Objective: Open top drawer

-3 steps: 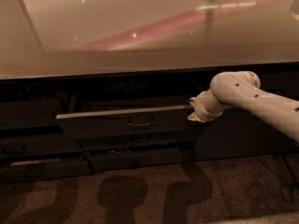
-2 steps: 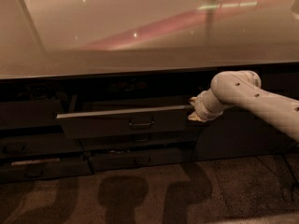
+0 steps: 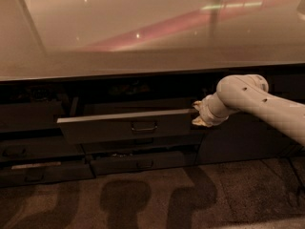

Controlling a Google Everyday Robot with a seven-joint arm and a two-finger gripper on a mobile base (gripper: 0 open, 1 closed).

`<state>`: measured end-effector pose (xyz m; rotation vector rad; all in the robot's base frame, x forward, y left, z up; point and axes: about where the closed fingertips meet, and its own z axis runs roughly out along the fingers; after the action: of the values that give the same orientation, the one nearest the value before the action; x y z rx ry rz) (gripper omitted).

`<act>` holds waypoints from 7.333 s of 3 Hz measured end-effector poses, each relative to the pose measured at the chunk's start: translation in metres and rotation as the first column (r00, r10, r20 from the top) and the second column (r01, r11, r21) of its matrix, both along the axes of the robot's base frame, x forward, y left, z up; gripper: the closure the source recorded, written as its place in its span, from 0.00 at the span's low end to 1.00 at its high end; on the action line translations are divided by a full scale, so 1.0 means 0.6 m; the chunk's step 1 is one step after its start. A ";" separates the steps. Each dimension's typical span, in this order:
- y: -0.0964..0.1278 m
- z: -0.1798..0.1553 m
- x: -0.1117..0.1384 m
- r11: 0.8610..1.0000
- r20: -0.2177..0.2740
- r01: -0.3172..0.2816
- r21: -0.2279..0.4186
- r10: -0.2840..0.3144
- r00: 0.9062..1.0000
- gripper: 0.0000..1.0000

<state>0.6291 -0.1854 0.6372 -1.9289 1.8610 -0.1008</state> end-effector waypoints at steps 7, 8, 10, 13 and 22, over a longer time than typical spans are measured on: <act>-0.002 -0.001 -0.040 1.000 0.014 -0.018 0.006 0.018 1.000 0.58; 0.001 0.014 -0.043 1.000 0.027 -0.022 0.010 0.022 0.999 0.34; 0.011 0.090 -0.079 1.000 0.092 -0.019 -0.004 0.019 0.996 0.00; 0.026 0.309 -0.182 0.999 0.289 -0.010 -0.045 0.023 0.957 0.43; -0.042 0.173 -0.117 0.962 0.079 0.058 0.266 -0.081 0.994 1.00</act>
Offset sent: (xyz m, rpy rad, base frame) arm -0.3036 -0.0134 -0.1618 0.0780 -0.1575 0.1866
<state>0.5587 -0.2104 0.7411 -1.6532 1.7841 0.0376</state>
